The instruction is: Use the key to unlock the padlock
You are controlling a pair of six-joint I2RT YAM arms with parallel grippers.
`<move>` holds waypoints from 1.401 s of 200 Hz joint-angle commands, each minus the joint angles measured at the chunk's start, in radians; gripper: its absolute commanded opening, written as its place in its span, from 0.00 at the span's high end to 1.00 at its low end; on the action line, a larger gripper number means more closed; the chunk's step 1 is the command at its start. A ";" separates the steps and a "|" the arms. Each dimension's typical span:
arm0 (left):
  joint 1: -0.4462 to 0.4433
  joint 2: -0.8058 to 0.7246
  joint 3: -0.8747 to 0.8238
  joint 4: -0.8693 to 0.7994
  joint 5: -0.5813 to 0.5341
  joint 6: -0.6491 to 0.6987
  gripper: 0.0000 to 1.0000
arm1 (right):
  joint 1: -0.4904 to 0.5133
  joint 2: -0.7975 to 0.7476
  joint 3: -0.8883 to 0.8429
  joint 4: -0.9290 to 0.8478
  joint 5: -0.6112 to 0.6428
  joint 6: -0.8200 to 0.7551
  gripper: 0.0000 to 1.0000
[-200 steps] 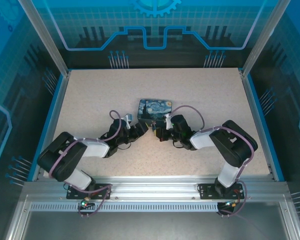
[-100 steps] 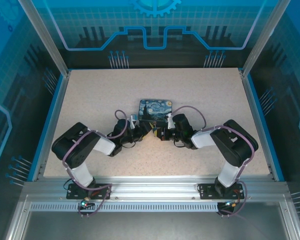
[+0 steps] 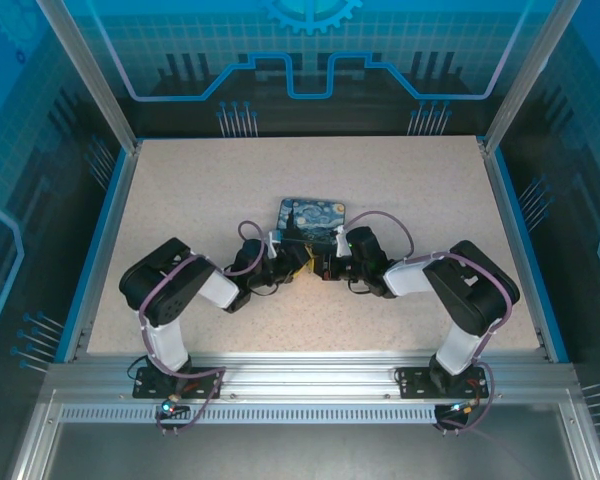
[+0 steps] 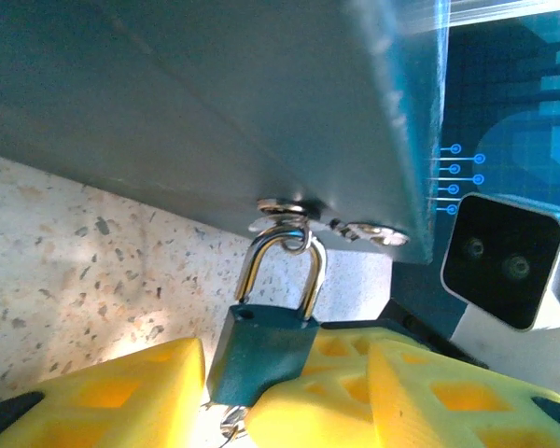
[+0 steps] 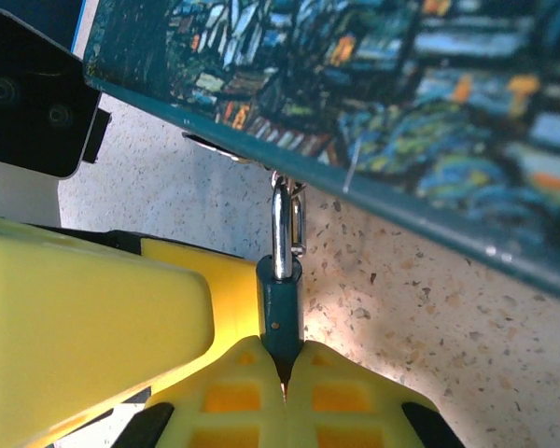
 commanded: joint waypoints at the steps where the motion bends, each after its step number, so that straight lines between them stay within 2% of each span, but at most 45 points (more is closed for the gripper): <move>1: -0.013 0.025 0.028 0.050 0.019 -0.016 0.51 | -0.013 -0.023 0.023 0.014 -0.037 0.010 1.00; 82: -0.021 0.066 0.037 0.092 0.019 -0.045 0.53 | -0.019 -0.017 0.013 0.045 -0.066 0.028 1.00; 131: -0.025 0.069 0.046 0.100 0.016 -0.051 0.56 | -0.028 -0.046 -0.014 0.035 -0.047 0.019 0.86; 182: -0.029 0.076 0.056 0.104 0.013 -0.057 0.60 | -0.039 -0.083 -0.042 0.028 -0.056 -0.008 0.77; 250: -0.034 0.084 0.070 0.095 0.010 -0.057 0.60 | -0.040 -0.100 -0.057 0.022 -0.062 -0.032 0.75; 280: -0.035 0.084 0.070 0.095 0.006 -0.057 0.65 | -0.040 -0.099 -0.059 0.019 -0.066 -0.040 0.73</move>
